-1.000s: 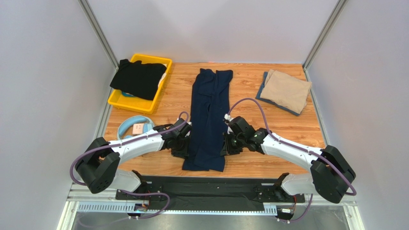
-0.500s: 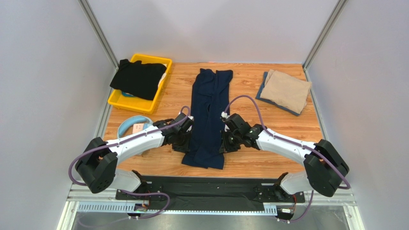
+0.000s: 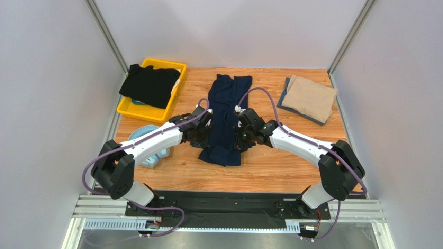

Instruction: Fold and stack the t-shirts

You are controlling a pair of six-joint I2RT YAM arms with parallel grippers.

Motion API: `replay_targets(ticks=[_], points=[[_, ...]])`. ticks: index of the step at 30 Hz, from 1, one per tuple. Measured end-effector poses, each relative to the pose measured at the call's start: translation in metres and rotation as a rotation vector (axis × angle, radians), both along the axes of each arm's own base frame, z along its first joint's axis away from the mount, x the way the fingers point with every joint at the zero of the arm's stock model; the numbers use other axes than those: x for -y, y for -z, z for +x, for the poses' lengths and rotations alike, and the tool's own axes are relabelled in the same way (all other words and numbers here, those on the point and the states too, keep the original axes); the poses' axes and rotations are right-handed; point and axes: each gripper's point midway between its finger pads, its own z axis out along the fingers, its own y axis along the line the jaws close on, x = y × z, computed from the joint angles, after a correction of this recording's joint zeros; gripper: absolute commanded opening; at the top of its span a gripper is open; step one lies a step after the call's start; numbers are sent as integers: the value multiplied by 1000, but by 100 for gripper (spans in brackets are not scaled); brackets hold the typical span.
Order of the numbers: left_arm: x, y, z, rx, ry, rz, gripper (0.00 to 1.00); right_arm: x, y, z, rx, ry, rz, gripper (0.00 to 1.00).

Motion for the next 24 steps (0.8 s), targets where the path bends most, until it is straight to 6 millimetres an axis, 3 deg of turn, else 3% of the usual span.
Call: replay_targets(ticks=[15, 24], points=[[25, -22, 89, 94, -25, 17, 0, 16, -16, 77, 65, 117, -38, 0], [31, -15, 121, 93, -30, 77, 0, 13, 9, 97, 23, 127, -87, 3]])
